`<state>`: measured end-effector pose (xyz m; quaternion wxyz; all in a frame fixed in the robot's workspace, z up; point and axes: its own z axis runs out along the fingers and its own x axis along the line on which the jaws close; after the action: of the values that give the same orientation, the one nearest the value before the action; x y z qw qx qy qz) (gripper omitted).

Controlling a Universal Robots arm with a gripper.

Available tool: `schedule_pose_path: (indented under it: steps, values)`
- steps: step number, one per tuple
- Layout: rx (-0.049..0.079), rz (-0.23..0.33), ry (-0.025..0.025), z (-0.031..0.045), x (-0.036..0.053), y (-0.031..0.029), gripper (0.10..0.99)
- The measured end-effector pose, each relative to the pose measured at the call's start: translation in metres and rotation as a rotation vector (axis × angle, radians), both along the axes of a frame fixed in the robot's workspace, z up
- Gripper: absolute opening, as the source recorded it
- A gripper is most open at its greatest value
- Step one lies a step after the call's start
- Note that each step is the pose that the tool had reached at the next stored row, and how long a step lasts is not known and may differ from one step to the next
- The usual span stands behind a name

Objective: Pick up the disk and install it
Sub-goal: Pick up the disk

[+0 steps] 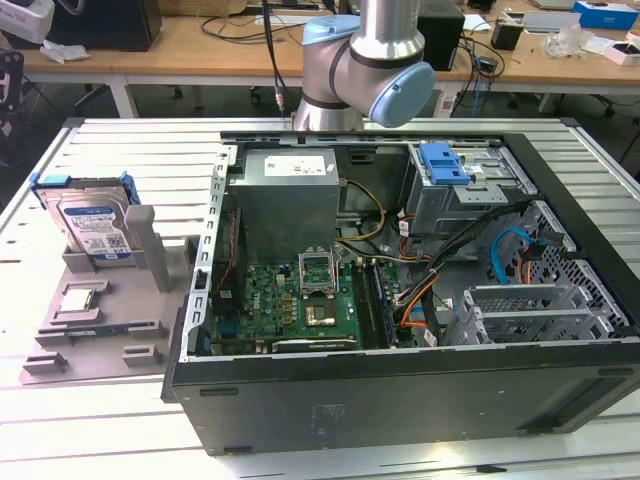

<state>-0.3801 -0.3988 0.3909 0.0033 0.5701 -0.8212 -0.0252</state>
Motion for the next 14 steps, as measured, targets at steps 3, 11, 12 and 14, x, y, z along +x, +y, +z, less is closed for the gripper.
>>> schedule_pose_path:
  steps: [3,11,12,14]
  values:
    - [0.0,0.107,0.0,0.0,0.0,0.0,0.106]
    - [-0.001,0.368,-0.0038,-0.0001,-0.0001,0.0001,0.106]
    - [-0.005,0.368,-0.0245,-0.0003,-0.0001,0.0002,0.106]
    - [-0.008,0.368,-0.0405,-0.0005,0.0,0.0001,0.106]
